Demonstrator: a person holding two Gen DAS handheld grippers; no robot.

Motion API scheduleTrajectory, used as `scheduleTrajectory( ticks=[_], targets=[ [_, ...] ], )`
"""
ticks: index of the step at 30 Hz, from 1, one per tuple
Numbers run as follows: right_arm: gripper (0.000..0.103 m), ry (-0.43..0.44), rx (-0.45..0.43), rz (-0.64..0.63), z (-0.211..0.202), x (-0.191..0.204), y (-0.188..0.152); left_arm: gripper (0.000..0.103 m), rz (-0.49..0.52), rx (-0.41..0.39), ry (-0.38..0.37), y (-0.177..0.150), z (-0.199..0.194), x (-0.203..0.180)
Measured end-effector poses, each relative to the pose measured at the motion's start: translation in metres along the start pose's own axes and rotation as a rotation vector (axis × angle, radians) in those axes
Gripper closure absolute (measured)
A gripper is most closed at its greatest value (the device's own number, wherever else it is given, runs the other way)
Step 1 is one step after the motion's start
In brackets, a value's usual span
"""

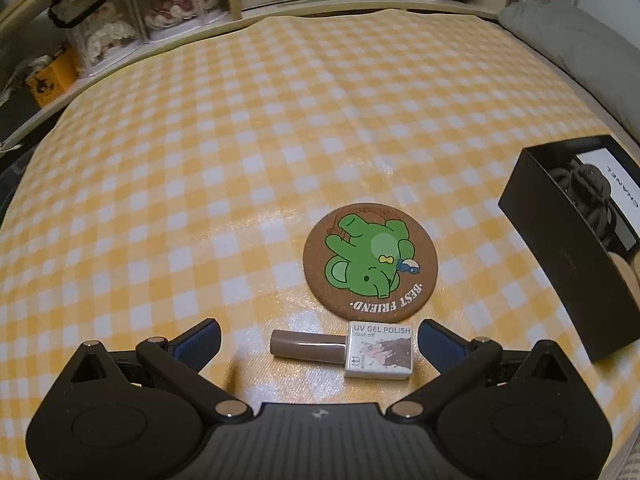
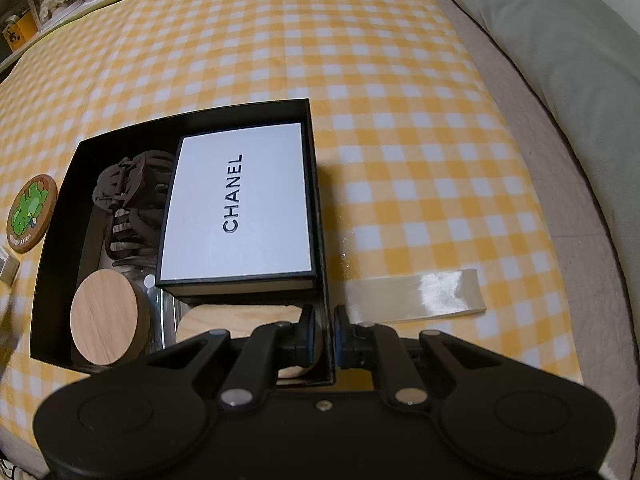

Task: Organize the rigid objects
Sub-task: 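Move the left gripper to the UV GEL POLISH box and grasp it, then carry the polish box into the black tray box and release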

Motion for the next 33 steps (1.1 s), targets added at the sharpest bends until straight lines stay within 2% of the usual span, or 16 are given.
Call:
scheduleTrajectory(
  ticks=[5, 10, 16, 18, 22, 27, 30, 33],
  targets=[
    [0.093, -0.001, 0.0, -0.001, 0.0, 0.0, 0.0, 0.0, 0.066, 0.008, -0.03, -0.006, 0.01, -0.005],
    [0.092, -0.001, 0.0, -0.002, 0.001, 0.0, 0.0, 0.0, 0.064, 0.053, -0.077, -0.012, 0.02, -0.01],
    [0.092, -0.001, 0.0, -0.002, 0.001, 0.001, 0.0, 0.0, 0.063, 0.05, -0.086, -0.01, 0.022, -0.016],
    [0.092, -0.001, 0.0, -0.003, 0.001, 0.0, 0.0, 0.002, 0.064, 0.044, -0.085, -0.009, 0.022, -0.017],
    [0.092, 0.0, 0.0, -0.001, 0.001, 0.001, 0.0, 0.018, 0.087, 0.063, -0.059, -0.008, 0.026, -0.016],
    [0.092, 0.0, 0.0, -0.002, 0.001, 0.001, 0.0, 0.018, 0.08, 0.075, -0.065, -0.008, 0.026, -0.012],
    [0.092, -0.001, 0.0, -0.003, 0.001, 0.001, 0.0, 0.018, 0.1, 0.053, -0.057, -0.006, 0.021, -0.014],
    [0.092, 0.0, 0.0, -0.002, 0.001, 0.001, 0.0, 0.018, 0.204, -0.029, -0.059, -0.001, 0.003, -0.028]
  ],
)
Point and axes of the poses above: each gripper's, at about its wrist camera, not at the fingertips, and z roughly the way its jaws point, x to its left, y to its top, the point moved 5 cm from there along z, roughly the way its jaws point, and after that the axes turned 5 degrees about y, right-handed, at the moved point
